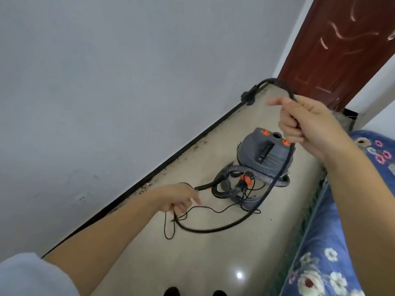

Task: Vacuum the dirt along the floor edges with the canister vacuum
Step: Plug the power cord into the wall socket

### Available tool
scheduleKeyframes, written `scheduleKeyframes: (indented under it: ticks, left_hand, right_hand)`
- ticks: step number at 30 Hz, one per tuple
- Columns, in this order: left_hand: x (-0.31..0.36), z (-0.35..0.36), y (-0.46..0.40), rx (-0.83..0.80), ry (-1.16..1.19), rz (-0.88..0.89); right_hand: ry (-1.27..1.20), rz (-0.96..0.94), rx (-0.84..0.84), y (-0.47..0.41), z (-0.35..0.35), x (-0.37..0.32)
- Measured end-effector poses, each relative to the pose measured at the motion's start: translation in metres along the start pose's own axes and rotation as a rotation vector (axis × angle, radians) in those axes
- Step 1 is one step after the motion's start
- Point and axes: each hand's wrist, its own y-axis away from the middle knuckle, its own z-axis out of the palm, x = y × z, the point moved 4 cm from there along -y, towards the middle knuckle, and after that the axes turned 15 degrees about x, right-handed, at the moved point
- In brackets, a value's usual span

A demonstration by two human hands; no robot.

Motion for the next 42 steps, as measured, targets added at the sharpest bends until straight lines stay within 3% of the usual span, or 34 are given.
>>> scheduleKeyframes:
  ticks: [3, 5, 8, 12, 16, 20, 21, 25, 29, 32, 35, 38, 42]
  left_hand:
    - [0.012, 0.029, 0.038, -0.192, -0.747, 0.291]
    - [0.025, 0.044, 0.063, -0.302, -0.877, 0.428]
    - [0.036, 0.052, 0.084, -0.346, -0.699, 0.461]
    - [0.018, 0.038, 0.077, -0.071, -0.311, 0.39]
    - [-0.04, 0.045, 0.067, 0.034, -0.083, 0.217]
    - [-0.095, 0.072, 0.065, 0.037, 0.714, 0.107]
    - [-0.106, 0.077, 0.063, 0.074, 0.814, 0.071]
    - [-0.124, 0.078, 0.054, 0.268, 0.708, 0.071]
    - [-0.105, 0.06, 0.072, 0.183, 0.669, 0.257]
    - [-0.121, 0.04, 0.077, 0.311, 0.326, 0.282]
    - [-0.176, 0.005, 0.077, 0.563, 0.029, 0.136]
    - [-0.229, -0.038, 0.076, 0.723, 0.074, 0.006]
    - [-0.227, -0.066, 0.054, 0.675, 0.171, 0.243]
  right_hand:
    - [0.014, 0.01, -0.018, -0.01, 0.01, 0.003]
    - [0.009, 0.011, -0.019, -0.016, 0.014, 0.002]
    - [0.004, 0.004, -0.06, -0.024, 0.017, 0.002]
    - [0.032, -0.01, -0.23, -0.023, 0.031, 0.015]
    - [0.082, 0.045, -0.371, -0.01, 0.063, 0.046]
    - [0.144, 0.092, -0.439, 0.019, 0.104, 0.085]
    - [0.135, 0.116, -0.478, 0.027, 0.115, 0.093]
    - [-0.038, 0.355, -0.676, 0.068, 0.163, 0.113]
    - [-0.153, 0.677, -0.782, 0.117, 0.213, 0.127]
    - [-0.106, 0.776, -0.747, 0.138, 0.253, 0.132]
    - [-0.139, 0.798, -0.654, 0.14, 0.292, 0.131]
    - [-0.21, 0.848, -0.639, 0.145, 0.33, 0.134]
    - [-0.301, 0.925, -0.682, 0.163, 0.373, 0.154]
